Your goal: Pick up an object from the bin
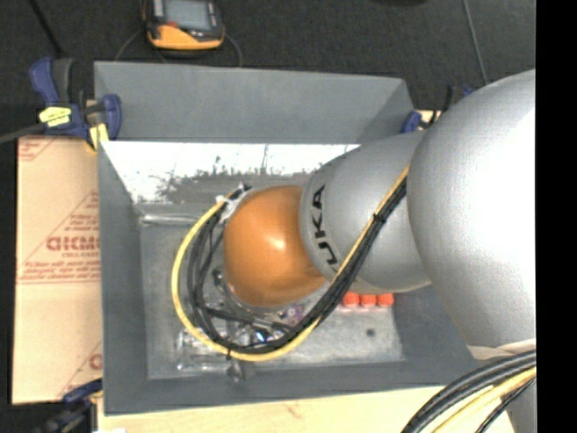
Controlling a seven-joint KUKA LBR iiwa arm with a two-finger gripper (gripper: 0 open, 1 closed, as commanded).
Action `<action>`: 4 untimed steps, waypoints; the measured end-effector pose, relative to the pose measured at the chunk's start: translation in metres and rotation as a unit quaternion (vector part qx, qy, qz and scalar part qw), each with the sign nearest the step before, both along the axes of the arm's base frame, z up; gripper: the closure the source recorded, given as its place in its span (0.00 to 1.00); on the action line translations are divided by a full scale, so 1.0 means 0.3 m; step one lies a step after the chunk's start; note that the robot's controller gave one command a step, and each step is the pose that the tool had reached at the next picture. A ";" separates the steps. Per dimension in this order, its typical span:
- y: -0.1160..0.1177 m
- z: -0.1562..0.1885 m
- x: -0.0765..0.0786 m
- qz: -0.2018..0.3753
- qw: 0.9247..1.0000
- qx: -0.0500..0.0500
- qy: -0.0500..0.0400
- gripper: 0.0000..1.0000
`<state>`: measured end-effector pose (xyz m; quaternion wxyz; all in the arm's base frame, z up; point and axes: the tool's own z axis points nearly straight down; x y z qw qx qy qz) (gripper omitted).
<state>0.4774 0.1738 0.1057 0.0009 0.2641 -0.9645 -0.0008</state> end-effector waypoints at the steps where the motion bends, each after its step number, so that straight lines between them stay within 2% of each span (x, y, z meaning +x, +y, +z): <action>1: -0.062 -0.123 0.068 0.012 1.000 -0.001 0.001 0.00; 2: -0.059 -0.115 0.071 0.011 1.000 0.000 -0.001 1.00; 3: -0.080 0.017 0.062 0.016 1.000 -0.001 -0.003 1.00; 4: -0.049 0.560 0.021 0.026 1.000 0.000 -0.005 1.00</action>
Offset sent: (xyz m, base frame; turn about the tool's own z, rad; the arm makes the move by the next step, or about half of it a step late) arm 0.0202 -0.0168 -0.0349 -0.0278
